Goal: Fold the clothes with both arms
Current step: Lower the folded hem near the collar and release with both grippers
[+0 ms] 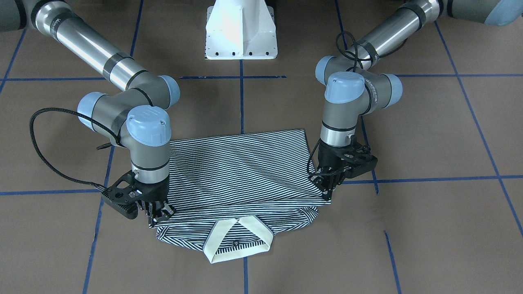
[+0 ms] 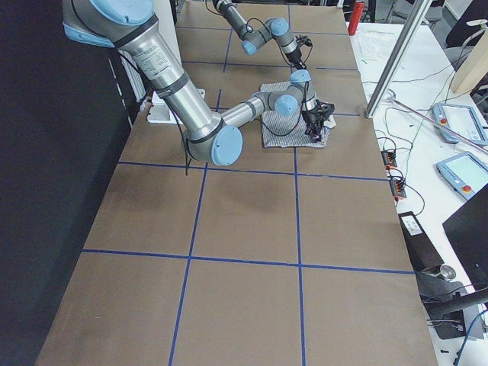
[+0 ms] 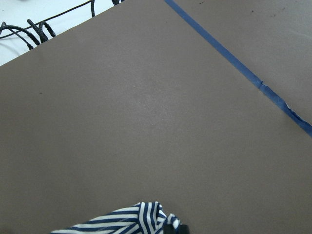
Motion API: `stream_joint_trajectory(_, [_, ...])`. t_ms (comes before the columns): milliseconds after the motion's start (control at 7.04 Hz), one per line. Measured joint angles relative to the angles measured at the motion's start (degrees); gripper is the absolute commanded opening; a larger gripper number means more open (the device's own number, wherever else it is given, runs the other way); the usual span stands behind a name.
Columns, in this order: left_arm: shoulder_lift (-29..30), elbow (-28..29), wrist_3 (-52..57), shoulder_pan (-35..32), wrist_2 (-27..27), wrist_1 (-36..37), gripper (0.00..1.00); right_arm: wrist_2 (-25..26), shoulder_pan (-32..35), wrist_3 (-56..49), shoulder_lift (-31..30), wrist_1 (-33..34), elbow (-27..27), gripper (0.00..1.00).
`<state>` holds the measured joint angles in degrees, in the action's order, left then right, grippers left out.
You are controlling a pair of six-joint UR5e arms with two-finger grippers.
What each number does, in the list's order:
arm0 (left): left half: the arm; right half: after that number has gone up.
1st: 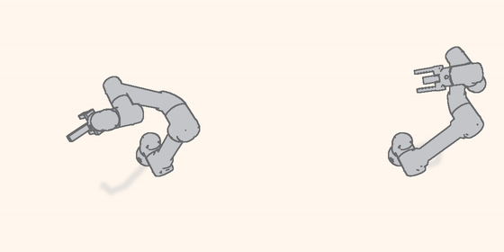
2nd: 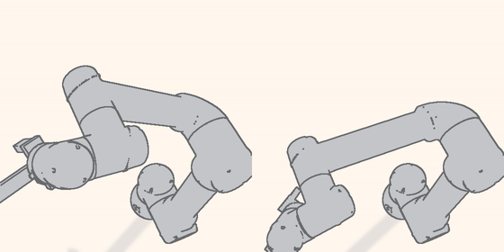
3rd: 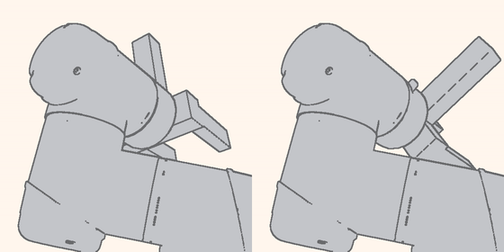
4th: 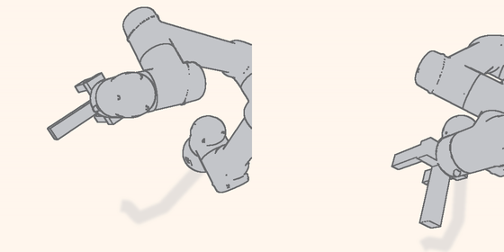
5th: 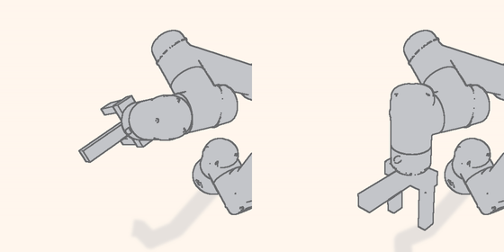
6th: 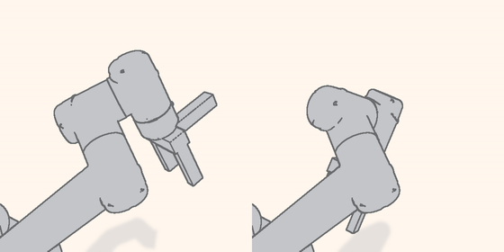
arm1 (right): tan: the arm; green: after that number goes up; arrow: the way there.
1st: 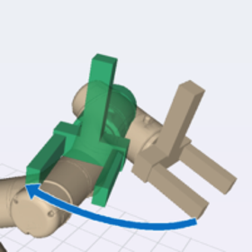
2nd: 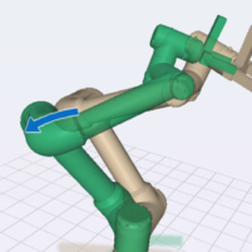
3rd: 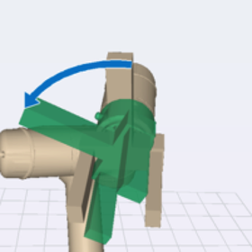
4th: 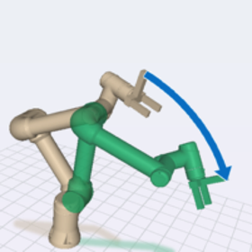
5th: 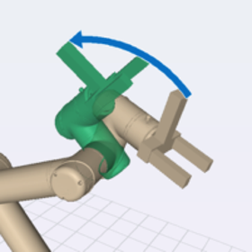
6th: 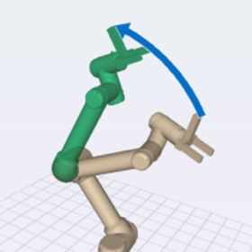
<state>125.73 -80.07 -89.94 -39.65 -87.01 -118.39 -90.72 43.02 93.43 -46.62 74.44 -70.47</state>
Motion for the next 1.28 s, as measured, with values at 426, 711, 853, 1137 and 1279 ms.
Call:
stream_joint_trajectory(426, [0.10,-0.31,-0.26,0.01,-0.12,0.00,0.28,0.06,-0.43,0.12,-0.16,-0.04,-0.15,0.39])
stream_joint_trajectory(711, [-0.14,-2.92,-0.26,-0.14,-0.51,0.01,0.28,-0.60,-0.74,0.32,-2.37,-0.06,-4.79,0.45])
stream_joint_trajectory(853, [-0.54,-5.41,-0.27,-0.26,-1.05,0.06,0.29,-2.12,-0.84,0.47,-6.45,0.15,-10.81,0.51])
stream_joint_trajectory(1137, [-1.14,-7.83,-0.49,-0.39,-2.15,0.06,0.31,-5.26,-1.97,3.89,-16.12,0.23,-22.83,0.64])
stream_joint_trajectory(1279, [-1.46,-8.16,-0.60,-0.42,-2.29,0.03,0.31,-5.79,-3.18,7.87,-19.75,0.00,-26.80,0.64])
